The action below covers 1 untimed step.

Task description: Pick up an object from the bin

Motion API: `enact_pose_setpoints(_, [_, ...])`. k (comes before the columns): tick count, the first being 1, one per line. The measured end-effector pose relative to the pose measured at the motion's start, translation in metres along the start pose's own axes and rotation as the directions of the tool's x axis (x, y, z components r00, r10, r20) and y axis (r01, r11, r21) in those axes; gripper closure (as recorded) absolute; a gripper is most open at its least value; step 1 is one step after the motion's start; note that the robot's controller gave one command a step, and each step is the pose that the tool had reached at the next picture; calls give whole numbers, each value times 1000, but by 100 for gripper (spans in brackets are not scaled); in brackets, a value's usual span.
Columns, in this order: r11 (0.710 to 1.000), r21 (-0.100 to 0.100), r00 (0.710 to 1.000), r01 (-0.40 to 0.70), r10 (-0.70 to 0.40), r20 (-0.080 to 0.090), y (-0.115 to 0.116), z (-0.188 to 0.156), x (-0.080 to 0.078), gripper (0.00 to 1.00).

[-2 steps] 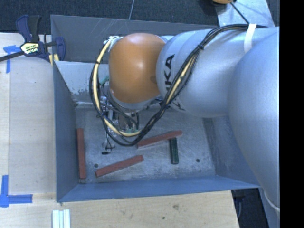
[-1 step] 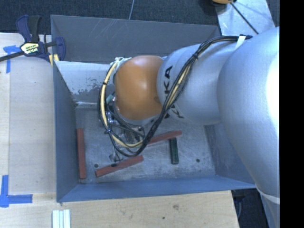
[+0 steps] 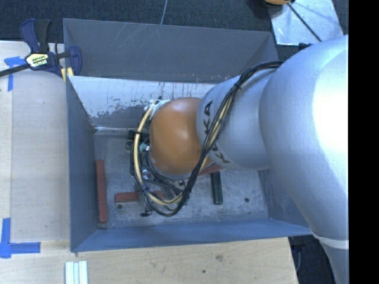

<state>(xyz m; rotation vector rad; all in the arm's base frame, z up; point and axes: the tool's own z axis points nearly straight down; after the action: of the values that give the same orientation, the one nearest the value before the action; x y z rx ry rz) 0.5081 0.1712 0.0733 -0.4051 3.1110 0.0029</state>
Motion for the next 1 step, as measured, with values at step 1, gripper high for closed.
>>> enact_pose_setpoints(1, [1000, 0, 1000, -1, 1, 2, 0, 2, 0, 0])
